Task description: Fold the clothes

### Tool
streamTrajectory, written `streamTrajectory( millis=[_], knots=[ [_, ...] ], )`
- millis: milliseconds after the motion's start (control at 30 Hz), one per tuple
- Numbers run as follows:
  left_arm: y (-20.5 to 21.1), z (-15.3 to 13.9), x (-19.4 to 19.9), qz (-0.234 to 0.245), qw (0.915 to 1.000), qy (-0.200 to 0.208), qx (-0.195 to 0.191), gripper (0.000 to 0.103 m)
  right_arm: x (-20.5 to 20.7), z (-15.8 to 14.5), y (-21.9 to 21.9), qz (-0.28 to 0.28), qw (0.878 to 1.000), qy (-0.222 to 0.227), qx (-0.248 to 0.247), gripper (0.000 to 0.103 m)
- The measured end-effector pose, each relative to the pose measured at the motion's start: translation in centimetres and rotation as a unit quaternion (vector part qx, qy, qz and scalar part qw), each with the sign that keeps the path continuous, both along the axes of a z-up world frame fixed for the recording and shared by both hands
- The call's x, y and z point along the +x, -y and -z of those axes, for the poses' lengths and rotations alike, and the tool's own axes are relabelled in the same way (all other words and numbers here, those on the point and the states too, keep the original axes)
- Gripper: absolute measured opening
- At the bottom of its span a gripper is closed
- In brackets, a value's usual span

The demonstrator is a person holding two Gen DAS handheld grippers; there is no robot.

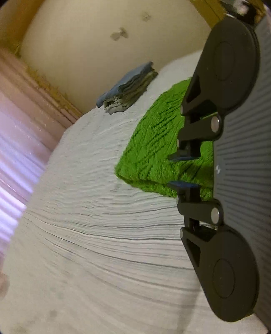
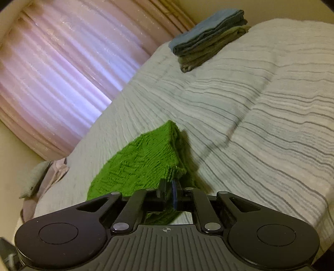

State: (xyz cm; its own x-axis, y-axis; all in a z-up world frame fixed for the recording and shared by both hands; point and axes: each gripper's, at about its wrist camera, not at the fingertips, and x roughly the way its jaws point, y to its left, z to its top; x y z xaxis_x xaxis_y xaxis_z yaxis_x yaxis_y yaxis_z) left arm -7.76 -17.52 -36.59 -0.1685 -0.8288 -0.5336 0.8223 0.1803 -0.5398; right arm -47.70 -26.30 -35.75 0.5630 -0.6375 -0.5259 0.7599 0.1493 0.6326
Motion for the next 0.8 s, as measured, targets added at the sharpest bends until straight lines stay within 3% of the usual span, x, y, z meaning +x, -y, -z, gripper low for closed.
streamTrajectory(
  millis=[100,167,200,267,300,333,400,600,667,800],
  knots=[
    [-0.9,-1.1,-2.3,0.03,0.9974,0.065,-0.011,0.015,1.0,0.3,-0.2,-0.01,0.999,-0.044,-0.009,0.008],
    [-0.5,-0.1,-3.5,0.047,0.9937,0.099,0.023,0.015,1.9,1.2,-0.2,-0.02,0.995,-0.089,0.026,0.008],
    [-0.1,0.6,-4.0,0.051,0.9915,0.112,0.044,0.014,1.9,1.4,-0.5,-0.019,0.995,-0.092,0.031,0.008],
    [-0.3,1.2,-4.3,0.039,0.9921,0.11,0.046,0.014,1.7,1.3,-1.3,-0.021,0.995,-0.094,0.029,0.009],
    [-0.4,0.9,-4.5,0.034,0.9922,0.11,0.046,0.014,1.7,1.0,-1.8,-0.026,0.995,-0.098,0.025,0.015],
    [-0.5,0.5,-4.6,0.029,0.992,0.113,0.047,0.014,1.6,0.6,-2.2,-0.033,0.994,-0.099,0.02,0.043],
    [-1.2,-0.1,-5.1,0.022,0.9899,0.129,0.056,0.015,1.9,-0.3,-3.2,-0.047,0.993,-0.11,0.007,0.071],
    [-3.2,-1.2,-6.9,0.008,0.979,0.17,0.112,0.029,4.5,-2.1,-5.6,-0.09,0.977,-0.192,-0.017,0.071],
    [-4.1,-1.7,-7.9,0.012,0.9752,0.184,0.123,0.039,5.3,-2.2,-6.2,-0.099,0.971,-0.219,-0.019,0.071],
    [-5.7,-2.1,-9.4,0.023,0.9689,0.205,0.137,0.042,6.3,-2.1,-7.3,-0.113,0.964,-0.241,-0.02,0.072]
  ],
)
